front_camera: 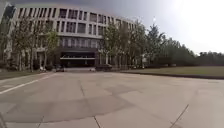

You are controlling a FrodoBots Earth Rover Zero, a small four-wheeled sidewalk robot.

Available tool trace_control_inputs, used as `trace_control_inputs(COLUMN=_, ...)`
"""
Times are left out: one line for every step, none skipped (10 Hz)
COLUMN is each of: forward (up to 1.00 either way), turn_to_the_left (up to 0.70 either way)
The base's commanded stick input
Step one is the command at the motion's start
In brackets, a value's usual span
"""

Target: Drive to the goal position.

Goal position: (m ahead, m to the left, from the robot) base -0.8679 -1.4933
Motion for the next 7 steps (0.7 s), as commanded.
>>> trace_control_inputs(forward=0.70, turn_to_the_left=0.00)
trace_control_inputs(forward=0.70, turn_to_the_left=0.00)
trace_control_inputs(forward=0.70, turn_to_the_left=0.00)
trace_control_inputs(forward=0.70, turn_to_the_left=-0.09)
trace_control_inputs(forward=0.70, turn_to_the_left=-0.22)
trace_control_inputs(forward=0.70, turn_to_the_left=-0.35)
trace_control_inputs(forward=0.70, turn_to_the_left=-0.35)
